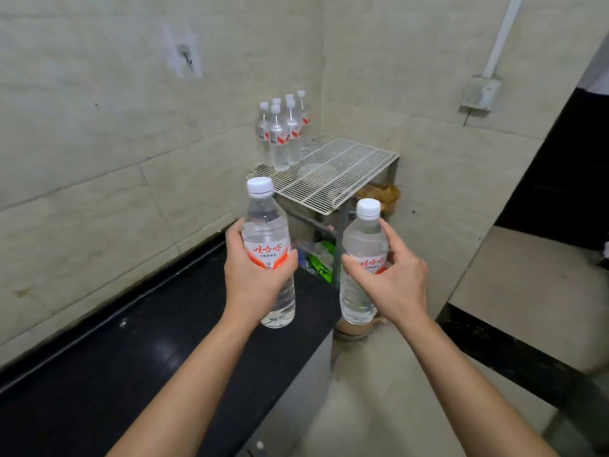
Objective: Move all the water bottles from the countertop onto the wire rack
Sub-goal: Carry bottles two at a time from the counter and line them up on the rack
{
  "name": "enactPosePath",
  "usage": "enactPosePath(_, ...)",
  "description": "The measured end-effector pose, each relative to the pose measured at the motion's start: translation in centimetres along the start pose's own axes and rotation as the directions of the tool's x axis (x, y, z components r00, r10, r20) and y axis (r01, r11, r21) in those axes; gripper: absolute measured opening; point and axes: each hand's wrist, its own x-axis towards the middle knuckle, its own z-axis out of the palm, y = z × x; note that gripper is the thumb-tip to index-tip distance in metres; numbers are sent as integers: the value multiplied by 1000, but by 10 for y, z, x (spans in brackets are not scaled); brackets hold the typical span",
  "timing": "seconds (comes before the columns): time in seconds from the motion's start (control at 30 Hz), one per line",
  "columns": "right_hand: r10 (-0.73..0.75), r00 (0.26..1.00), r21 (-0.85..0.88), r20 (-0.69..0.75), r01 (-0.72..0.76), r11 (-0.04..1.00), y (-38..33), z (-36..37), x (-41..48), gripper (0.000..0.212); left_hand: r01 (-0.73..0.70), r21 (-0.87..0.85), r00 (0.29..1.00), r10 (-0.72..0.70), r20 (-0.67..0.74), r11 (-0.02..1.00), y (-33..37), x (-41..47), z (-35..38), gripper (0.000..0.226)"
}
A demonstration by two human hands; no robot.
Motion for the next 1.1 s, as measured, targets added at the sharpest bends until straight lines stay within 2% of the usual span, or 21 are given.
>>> enactPosePath(0.23, -6, 998, 79, -62, 11, 997, 38, -52, 90, 88, -82, -42, 996, 83, 38, 996, 25, 40, 95, 84)
enactPosePath(0.53, -30, 1000, 87, 6, 29, 996, 102, -37, 241, 84, -154, -134, 988, 149, -45, 979, -8, 152, 217, 78)
enactPosePath(0.7, -78, 990, -31, 118, 82, 996, 131, -15, 350, 85, -100, -193, 993, 85, -85, 976, -16, 233, 294, 70)
enactPosePath(0.77, -90, 988, -55, 129, 98, 994, 136, -9, 394, 86, -95, -181, 994, 83, -72, 979, -11, 268, 316, 74)
enactPosePath(0.9, -134, 985, 0, 112, 135, 991, 144, 3, 474, 80, -55, -138, 997, 48, -54, 989, -12, 338, 347, 81)
enactPosePath(1.0, -153, 981, 53, 119, 147, 988, 157, 23, 525, 75, -26, -91, 991, 14, -130, 996, -25, 383, 365, 84)
enactPosePath(1.1, -174, 966, 98, 194, 157, 983, 179, 59, 571, 77, -4, -92, 984, -13, -178, 996, -38, 413, 385, 81)
